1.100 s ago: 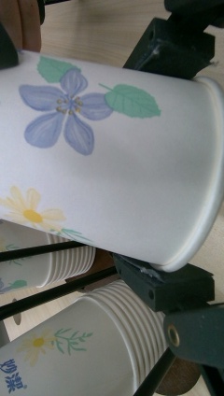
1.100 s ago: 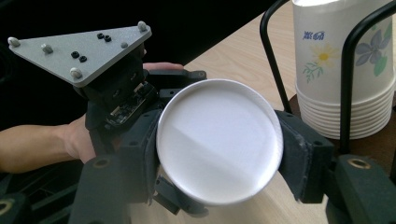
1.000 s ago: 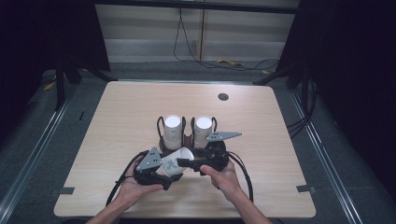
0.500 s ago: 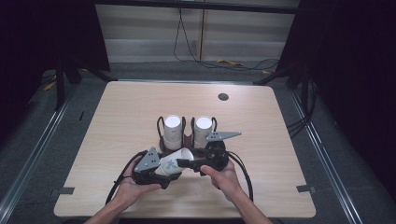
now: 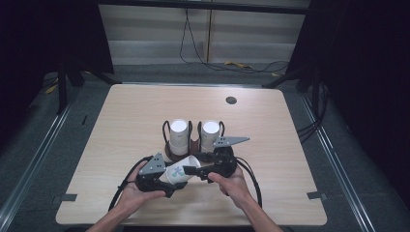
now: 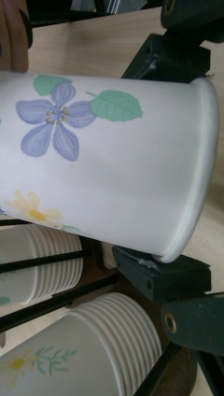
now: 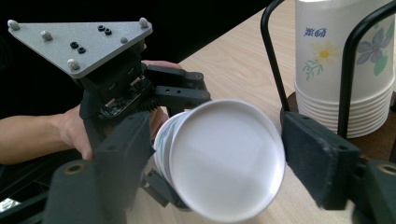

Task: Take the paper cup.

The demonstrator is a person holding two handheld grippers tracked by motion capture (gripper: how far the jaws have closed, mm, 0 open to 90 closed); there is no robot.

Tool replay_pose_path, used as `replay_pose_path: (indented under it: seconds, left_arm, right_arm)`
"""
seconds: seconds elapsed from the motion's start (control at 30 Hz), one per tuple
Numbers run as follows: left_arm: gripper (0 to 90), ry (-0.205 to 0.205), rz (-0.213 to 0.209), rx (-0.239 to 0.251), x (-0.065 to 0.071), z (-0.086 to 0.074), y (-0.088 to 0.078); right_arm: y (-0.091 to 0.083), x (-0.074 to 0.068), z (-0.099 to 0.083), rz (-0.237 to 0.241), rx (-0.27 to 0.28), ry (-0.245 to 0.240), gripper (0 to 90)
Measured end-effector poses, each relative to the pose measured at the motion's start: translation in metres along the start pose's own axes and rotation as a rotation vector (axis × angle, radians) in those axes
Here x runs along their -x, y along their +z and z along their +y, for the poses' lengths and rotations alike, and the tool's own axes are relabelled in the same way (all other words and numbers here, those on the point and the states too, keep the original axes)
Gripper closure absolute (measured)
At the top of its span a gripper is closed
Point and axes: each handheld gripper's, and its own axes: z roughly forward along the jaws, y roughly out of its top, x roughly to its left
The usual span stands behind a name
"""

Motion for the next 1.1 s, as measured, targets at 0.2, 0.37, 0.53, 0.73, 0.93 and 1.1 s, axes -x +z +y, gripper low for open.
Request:
replay_pose_path:
  seconds: [0.2,0.37,0.53,0.73,0.93,1.1]
  left_arm:
    - [25.1,-0.014,-0.011,-0.008,-0.002,0.001,-0.004]
    - [25.3,-0.043,-0.008,-0.02,-0.008,0.002,-0.01]
    - [25.6,-0.053,-0.008,-0.023,-0.012,0.003,-0.015]
    - [25.8,-0.047,-0.012,-0.05,-0.013,0.004,-0.018]
    - [25.8,-0.044,-0.007,-0.067,-0.014,0.005,-0.02]
    - [25.8,-0.041,-0.01,-0.082,-0.014,0.007,-0.021]
  right_arm:
    - [-0.002,0.0,0.001,0.002,-0.002,-0.012,22.4]
    - [-0.006,0.0,0.001,-0.006,-0.001,-0.017,22.3]
    - [-0.01,0.0,0.001,-0.011,-0.007,-0.034,22.2]
    - [-0.013,-0.001,0.001,-0.021,-0.021,-0.075,22.2]
    - [-0.013,-0.001,-0.001,-0.009,-0.029,-0.089,21.4]
    - [-0.014,-0.001,-0.003,-0.012,-0.063,-0.109,21.7]
